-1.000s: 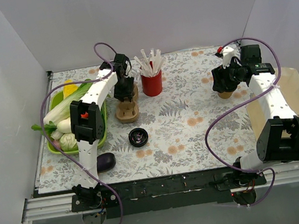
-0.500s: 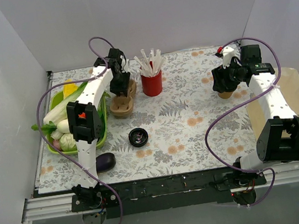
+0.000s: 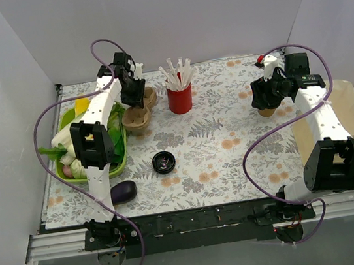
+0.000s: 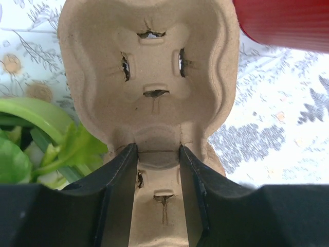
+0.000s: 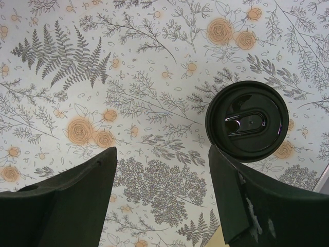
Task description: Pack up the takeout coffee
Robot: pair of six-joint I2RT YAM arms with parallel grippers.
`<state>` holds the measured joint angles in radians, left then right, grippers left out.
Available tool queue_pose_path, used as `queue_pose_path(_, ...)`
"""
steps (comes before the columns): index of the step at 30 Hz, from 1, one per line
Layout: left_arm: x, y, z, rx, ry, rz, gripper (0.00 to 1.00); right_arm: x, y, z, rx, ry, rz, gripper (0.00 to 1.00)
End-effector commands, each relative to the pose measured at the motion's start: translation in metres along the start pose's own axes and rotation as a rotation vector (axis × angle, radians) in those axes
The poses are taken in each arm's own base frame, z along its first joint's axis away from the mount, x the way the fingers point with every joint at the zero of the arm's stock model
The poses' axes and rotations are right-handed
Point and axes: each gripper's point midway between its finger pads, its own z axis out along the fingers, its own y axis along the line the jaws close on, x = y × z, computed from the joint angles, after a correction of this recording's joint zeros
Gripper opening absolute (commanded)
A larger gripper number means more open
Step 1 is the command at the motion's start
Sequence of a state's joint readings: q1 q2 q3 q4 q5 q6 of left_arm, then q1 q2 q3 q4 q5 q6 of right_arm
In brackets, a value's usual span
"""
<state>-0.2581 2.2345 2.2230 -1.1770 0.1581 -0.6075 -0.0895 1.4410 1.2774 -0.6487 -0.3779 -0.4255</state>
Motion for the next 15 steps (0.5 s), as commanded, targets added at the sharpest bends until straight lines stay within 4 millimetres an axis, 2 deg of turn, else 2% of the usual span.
queue_pose_path(1,-0.054,-0.002,-0.05,-0.048,-0.269,0.133,0.0,-0.008,0.006,-0.003,-0.021,-0.032,-0.023,0.79)
queue_pose_path(2,-0.057,-0.006,-0.057,-0.032,-0.28,0.144,0.0,-0.01,0.007,-0.004,-0.021,-0.035,-0.027,0.79)
queue_pose_path(3,-0.065,-0.001,-0.062,-0.076,-0.315,0.088,0.0,-0.009,0.005,-0.004,-0.016,-0.033,-0.026,0.79)
queue_pose_path(4,-0.059,0.03,-0.057,-0.236,-0.3,0.039,0.0,-0.01,0.005,-0.004,-0.013,-0.037,-0.031,0.79)
queue_pose_path(5,-0.053,0.041,-0.047,-0.291,-0.287,0.035,0.0,-0.008,0.005,-0.003,-0.013,-0.033,-0.026,0.79)
queue_pose_path(6,-0.055,0.047,-0.042,-0.321,-0.303,0.057,0.0,-0.007,0.005,-0.002,-0.014,-0.034,-0.026,0.79)
queue_pose_path(7,-0.043,0.04,-0.03,-0.271,-0.243,0.089,0.0,-0.006,0.005,-0.001,-0.017,-0.031,-0.023,0.79)
queue_pose_path(8,-0.057,-0.008,-0.045,-0.011,-0.277,0.133,0.0,-0.006,0.006,-0.002,-0.02,-0.032,-0.023,0.79)
queue_pose_path(9,-0.027,-0.039,-0.049,0.168,-0.153,0.121,0.0,-0.006,0.007,-0.002,-0.023,-0.031,-0.023,0.79)
queue_pose_path(10,-0.02,-0.065,-0.058,0.319,-0.123,0.102,0.0,-0.006,0.007,-0.003,-0.02,-0.031,-0.027,0.79)
queue_pose_path(11,-0.004,-0.09,-0.062,0.476,-0.071,0.081,0.0,-0.005,0.006,-0.002,-0.017,-0.027,-0.027,0.79)
queue_pose_path(13,-0.003,-0.074,-0.035,0.282,-0.071,0.058,0.0,-0.003,0.005,-0.001,-0.015,-0.024,-0.026,0.79)
queue_pose_path(14,-0.002,-0.046,-0.018,0.078,-0.065,0.142,0.0,-0.003,0.006,0.001,-0.02,-0.024,-0.025,0.79)
queue_pose_path(15,-0.014,0.01,-0.009,-0.286,-0.099,0.162,0.0,-0.003,0.007,0.002,-0.028,-0.024,-0.021,0.79)
